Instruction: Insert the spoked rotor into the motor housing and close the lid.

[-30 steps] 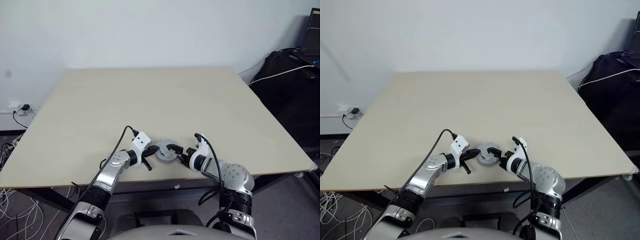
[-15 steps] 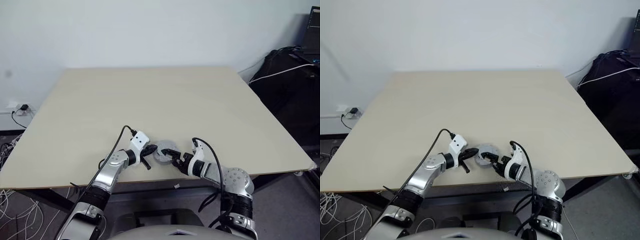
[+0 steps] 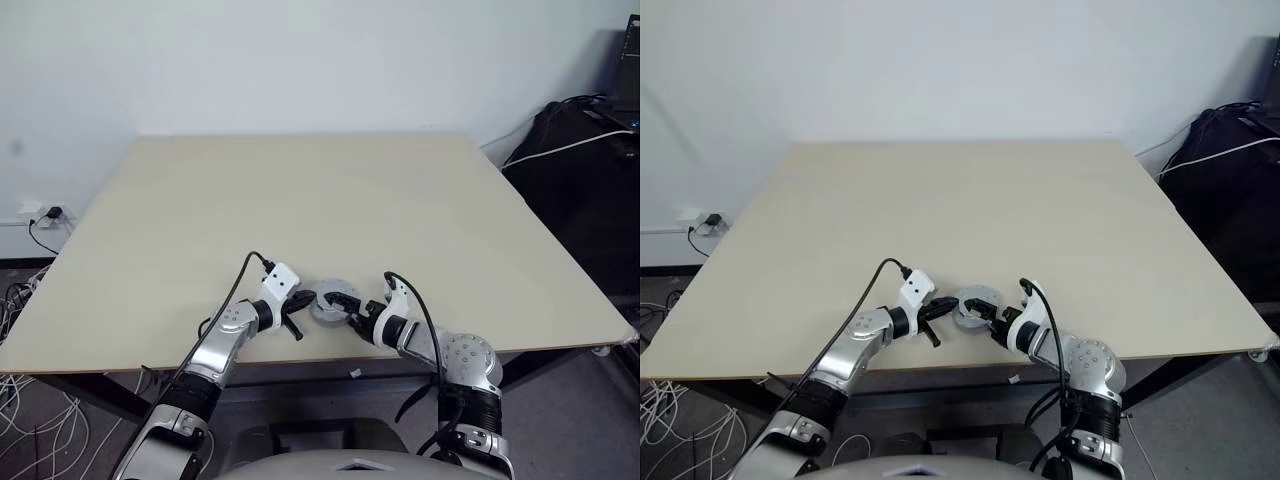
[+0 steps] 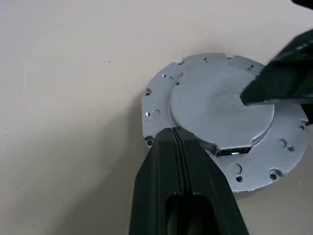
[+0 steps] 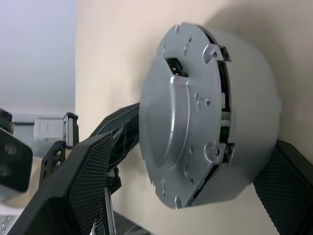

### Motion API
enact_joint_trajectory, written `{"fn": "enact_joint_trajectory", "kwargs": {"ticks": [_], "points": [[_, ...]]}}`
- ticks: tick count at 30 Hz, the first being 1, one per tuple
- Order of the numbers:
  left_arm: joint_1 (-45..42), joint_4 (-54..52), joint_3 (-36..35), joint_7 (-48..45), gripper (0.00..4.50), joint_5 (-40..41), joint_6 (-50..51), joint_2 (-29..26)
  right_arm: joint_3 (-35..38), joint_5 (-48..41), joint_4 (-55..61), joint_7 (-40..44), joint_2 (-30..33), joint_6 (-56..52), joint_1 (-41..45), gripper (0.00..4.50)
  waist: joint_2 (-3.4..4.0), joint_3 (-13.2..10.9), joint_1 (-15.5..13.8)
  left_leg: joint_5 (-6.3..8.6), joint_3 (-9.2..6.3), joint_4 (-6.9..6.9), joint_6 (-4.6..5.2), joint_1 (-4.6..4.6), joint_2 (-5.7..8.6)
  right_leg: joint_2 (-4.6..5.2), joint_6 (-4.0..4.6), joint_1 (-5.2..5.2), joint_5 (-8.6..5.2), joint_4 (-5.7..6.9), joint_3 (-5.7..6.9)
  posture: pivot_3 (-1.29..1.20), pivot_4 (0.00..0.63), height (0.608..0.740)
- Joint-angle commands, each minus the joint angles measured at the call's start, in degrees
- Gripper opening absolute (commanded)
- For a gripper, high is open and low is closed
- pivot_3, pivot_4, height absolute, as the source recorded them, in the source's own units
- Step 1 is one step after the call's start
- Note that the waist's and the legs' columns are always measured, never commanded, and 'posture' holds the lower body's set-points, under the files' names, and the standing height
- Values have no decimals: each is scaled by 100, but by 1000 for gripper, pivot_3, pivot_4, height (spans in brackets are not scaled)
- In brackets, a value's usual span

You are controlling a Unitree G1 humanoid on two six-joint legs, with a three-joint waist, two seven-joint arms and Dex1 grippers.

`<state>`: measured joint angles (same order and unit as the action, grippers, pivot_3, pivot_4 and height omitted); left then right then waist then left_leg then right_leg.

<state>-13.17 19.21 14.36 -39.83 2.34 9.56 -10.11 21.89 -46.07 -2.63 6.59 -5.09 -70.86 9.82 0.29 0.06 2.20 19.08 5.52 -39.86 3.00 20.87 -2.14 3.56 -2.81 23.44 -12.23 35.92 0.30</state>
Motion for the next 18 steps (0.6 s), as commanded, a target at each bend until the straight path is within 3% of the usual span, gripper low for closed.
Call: {"fn": "enact_joint_trajectory", "kwargs": {"ticks": [1,6,8,18], "points": [[-23,-46,167,-71,0,-35,19,63,-141,-129,55,-38,-457,237,43,4094,0,0,-3,0,0,0,0,0,0,0,0,0,0,0,0,0,0,740],[-28,-25,166,-80,0,-36,8,66,-199,-237,95,-46,-421,227,18,2617,4,-3,0,0,0,1,0,13,1,-1,0,13,0,0,0,0,0,740],[-27,-19,166,-80,0,-37,4,68,-225,-298,117,-51,-409,228,3,2251,4,-2,-12,0,-2,1,0,11,2,-3,0,10,0,-1,2,0,0,740],[-26,10,141,-54,0,-48,-15,66,-358,-624,364,16,-402,-29,-110,2166,7,-4,-12,1,-4,1,1,13,1,0,0,9,-1,-2,4,0,0,740]]}}
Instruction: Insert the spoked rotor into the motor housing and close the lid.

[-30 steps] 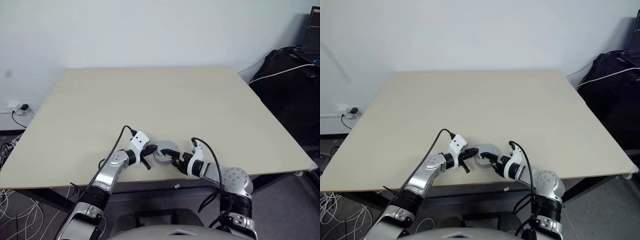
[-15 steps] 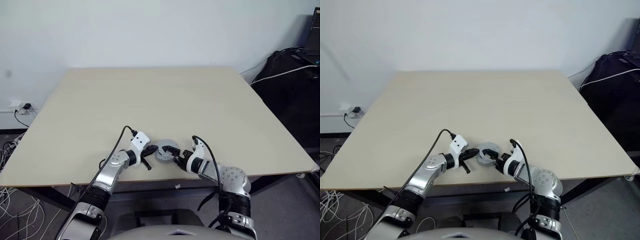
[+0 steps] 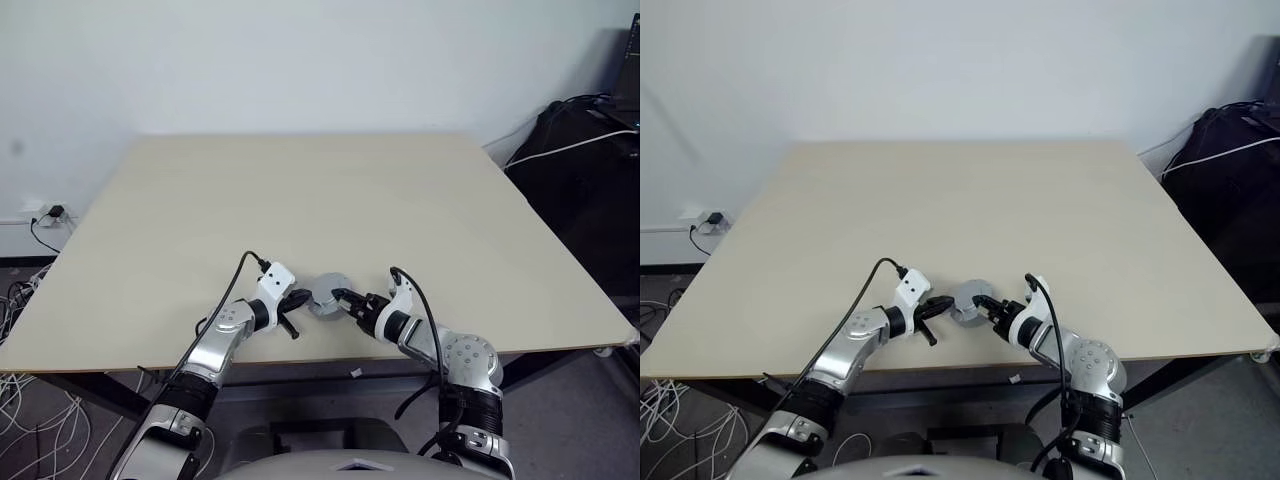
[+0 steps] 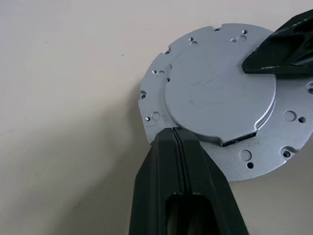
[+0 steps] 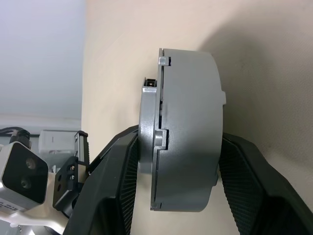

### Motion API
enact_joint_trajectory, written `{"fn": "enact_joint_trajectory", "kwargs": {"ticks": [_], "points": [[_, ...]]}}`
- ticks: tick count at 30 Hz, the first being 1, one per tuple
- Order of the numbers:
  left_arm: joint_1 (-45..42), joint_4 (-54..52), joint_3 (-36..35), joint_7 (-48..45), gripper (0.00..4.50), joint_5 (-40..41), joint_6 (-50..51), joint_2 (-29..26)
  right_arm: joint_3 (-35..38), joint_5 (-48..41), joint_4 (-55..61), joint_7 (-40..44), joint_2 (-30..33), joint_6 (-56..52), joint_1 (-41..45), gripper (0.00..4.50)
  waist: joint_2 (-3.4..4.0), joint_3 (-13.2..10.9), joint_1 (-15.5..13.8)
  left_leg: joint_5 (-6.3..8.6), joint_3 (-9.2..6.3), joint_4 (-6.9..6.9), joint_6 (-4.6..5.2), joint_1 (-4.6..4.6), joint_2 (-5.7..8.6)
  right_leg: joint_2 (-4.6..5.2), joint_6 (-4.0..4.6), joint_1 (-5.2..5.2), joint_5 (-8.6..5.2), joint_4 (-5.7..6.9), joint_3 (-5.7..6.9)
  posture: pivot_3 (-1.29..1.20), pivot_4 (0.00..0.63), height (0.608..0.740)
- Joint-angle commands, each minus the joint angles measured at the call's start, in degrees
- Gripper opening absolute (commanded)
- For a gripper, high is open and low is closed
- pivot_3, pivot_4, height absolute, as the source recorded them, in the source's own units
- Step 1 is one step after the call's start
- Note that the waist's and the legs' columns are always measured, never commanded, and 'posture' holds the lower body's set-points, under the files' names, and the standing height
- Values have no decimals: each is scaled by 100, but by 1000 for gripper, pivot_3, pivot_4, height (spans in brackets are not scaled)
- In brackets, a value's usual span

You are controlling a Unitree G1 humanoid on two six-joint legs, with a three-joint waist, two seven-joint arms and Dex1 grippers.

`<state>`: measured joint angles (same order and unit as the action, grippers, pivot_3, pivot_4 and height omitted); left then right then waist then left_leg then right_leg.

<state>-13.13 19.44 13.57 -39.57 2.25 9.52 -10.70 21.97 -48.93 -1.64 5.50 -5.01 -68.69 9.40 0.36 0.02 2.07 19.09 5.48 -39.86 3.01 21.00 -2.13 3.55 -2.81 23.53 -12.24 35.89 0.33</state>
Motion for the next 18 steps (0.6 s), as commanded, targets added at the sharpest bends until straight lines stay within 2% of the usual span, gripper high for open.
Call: {"fn": "enact_joint_trajectory", "kwargs": {"ticks": [1,18], "points": [[-37,-5,217,-76,0,-41,-17,127,-387,-380,306,150,-401,-315,-86,2166,0,0,1,0,0,0,0,0,0,0,0,0,0,0,0,0,0,740],[-17,-189,89,29,0,86,-94,204,-365,-351,300,67,-389,-220,-101,2138,1,-1,12,0,-1,0,0,0,-1,-2,1,2,-1,1,1,0,0,740]]}}
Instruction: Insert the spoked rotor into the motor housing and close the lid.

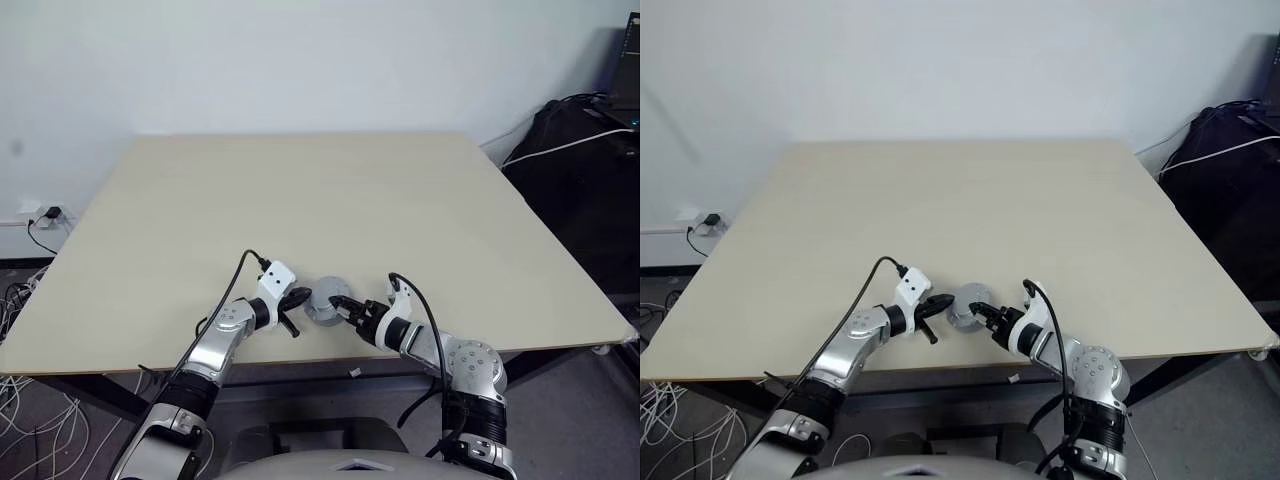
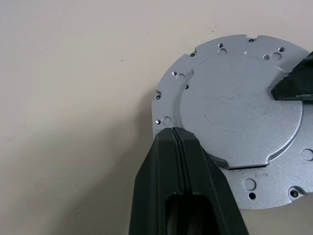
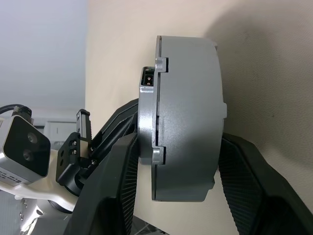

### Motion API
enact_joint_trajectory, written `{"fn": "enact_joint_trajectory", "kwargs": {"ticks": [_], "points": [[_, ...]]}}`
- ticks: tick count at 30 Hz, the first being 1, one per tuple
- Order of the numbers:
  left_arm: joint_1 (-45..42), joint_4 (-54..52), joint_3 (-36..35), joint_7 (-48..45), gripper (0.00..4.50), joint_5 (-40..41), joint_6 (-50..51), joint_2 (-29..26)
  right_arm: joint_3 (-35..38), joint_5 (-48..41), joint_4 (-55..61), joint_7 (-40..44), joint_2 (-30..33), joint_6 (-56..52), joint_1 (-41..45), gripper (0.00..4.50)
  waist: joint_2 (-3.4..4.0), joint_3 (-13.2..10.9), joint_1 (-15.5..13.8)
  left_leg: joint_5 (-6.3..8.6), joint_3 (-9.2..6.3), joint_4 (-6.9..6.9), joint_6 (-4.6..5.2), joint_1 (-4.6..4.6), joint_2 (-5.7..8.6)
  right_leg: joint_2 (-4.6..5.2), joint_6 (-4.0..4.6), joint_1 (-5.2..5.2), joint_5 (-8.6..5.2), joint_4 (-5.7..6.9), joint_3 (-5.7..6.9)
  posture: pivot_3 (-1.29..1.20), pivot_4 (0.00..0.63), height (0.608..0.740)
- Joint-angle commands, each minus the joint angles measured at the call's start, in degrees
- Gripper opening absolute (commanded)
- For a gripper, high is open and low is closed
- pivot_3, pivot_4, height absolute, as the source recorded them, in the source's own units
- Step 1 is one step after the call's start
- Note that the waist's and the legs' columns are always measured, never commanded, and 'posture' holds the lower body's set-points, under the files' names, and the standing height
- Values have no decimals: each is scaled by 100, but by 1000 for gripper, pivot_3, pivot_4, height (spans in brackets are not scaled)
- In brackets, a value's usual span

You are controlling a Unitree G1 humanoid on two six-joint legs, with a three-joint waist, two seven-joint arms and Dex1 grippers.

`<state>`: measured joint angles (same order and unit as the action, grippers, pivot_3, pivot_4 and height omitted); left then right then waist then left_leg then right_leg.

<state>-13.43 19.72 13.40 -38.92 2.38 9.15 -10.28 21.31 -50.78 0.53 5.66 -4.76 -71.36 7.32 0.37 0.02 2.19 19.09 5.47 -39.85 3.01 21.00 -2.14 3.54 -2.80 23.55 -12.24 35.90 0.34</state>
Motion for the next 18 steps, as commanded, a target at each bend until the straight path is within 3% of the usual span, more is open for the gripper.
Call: {"fn": "enact_joint_trajectory", "kwargs": {"ticks": [1,11,18], "points": [[50,-304,61,-9,0,119,-67,173,-281,-156,64,42,-409,76,113,2138,0,0,1,0,0,0,0,0,0,0,0,0,0,0,0,0,0,740],[611,-1420,-426,172,0,748,21,295,-190,-180,-37,38,-295,302,120,2133,2,-8,11,0,1,1,0,17,-18,-1,-3,16,2,-2,0,0,0,740],[1408,-2691,-1019,363,0,2004,930,439,-196,-230,-7,32,-302,398,77,2132,21,-20,39,0,1,2,-1,16,-28,-5,-1,18,0,0,1,0,0,740]]}}
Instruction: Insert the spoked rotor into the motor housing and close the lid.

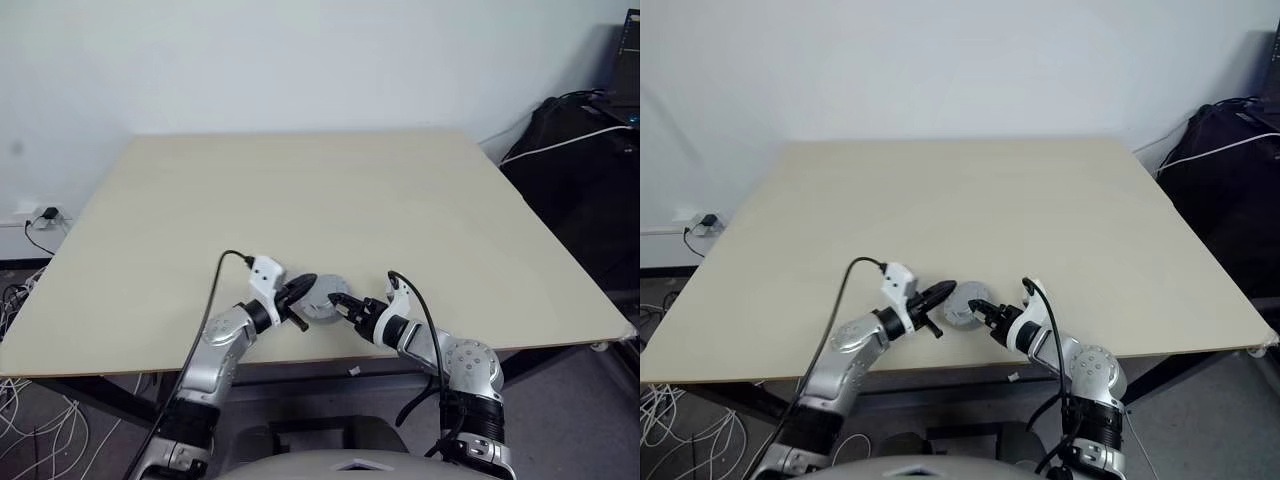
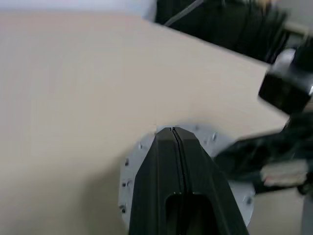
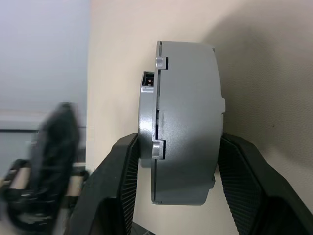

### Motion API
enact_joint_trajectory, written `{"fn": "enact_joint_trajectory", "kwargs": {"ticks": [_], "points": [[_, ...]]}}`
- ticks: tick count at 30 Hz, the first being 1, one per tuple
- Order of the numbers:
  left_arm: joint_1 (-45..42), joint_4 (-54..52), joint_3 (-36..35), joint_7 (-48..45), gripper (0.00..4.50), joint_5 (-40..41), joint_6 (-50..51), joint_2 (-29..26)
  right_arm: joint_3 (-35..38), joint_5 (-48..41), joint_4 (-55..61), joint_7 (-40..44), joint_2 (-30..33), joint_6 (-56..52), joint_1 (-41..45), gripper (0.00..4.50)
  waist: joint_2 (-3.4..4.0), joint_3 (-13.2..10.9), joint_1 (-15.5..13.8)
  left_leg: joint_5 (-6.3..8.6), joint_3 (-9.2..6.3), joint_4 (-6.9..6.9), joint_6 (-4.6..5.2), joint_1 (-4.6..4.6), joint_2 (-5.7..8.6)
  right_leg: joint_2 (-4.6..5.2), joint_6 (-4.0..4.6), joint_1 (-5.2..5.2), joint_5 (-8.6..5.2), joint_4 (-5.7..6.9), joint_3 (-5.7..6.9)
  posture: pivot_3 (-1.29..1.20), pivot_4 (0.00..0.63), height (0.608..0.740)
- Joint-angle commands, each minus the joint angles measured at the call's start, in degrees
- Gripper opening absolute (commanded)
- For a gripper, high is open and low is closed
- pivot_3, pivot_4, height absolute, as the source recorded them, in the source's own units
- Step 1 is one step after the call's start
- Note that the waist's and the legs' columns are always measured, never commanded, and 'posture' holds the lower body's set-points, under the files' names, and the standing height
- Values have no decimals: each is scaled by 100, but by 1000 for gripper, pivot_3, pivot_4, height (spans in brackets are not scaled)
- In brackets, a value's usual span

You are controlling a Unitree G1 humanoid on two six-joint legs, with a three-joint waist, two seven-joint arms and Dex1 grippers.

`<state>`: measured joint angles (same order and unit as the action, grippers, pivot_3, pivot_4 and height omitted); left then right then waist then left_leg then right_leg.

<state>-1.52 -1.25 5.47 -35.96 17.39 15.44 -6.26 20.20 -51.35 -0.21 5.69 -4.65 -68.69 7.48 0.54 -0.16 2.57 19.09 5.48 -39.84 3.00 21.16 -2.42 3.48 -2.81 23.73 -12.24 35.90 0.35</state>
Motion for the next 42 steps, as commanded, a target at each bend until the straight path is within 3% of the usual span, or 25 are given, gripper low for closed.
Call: {"fn": "enact_joint_trajectory", "kwargs": {"ticks": [1,8,11,23,42], "points": [[425,-761,-331,83,0,702,385,50,-59,-199,71,26,-331,174,73,2132,5,-4,2,0,0,1,0,1,0,0,0,0,0,-1,1,0,0,740],[1578,-1255,-908,42,0,1947,929,136,-51,-585,255,77,-418,232,234,2131,13,-44,3,1,0,0,1,4,2,1,5,3,-4,-4,1,0,0,740],[1887,-1267,-1165,86,563,2595,1155,318,-156,-767,344,61,-458,183,308,2130,11,-55,2,1,0,0,1,9,1,2,5,8,-4,-4,1,0,0,740],[2352,-867,-1704,295,4487,4289,2021,866,-547,-1584,727,-376,-483,166,604,2130,2,-63,39,0,-2,-3,1,44,6,0,5,39,-4,-4,2,0,0,740],[1912,-556,-1759,60,4487,5673,2832,1005,-1212,-2788,1076,-1256,-345,57,418,2130,-12,-67,103,-1,-3,-4,-1,47,37,-1,3,41,-2,-3,1,0,0,740]]}}
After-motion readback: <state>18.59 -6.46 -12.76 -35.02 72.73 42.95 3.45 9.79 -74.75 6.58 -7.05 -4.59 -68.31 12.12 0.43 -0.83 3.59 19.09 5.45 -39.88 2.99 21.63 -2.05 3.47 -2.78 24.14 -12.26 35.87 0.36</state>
